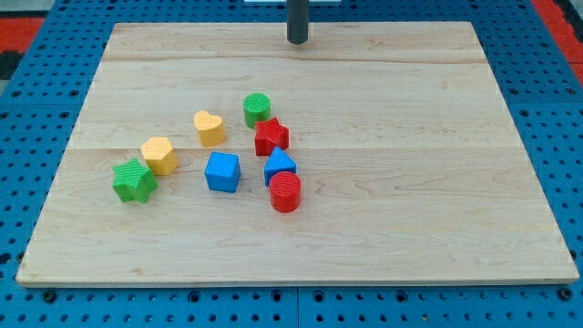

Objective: Slightly touch the green star which is near to the yellow hexagon

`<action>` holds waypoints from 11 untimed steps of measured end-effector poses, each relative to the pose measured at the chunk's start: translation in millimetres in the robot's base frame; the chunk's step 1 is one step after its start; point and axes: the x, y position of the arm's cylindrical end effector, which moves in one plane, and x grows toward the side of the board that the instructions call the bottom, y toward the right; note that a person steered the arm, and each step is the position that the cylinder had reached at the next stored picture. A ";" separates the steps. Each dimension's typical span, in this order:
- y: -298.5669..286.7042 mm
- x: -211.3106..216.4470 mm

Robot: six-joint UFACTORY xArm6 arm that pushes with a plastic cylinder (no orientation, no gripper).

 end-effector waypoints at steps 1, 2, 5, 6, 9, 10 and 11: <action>-16.0 1.7; -33.5 3.8; -144.4 75.3; -208.8 115.6; -208.7 249.9; -183.9 244.7; -192.0 229.2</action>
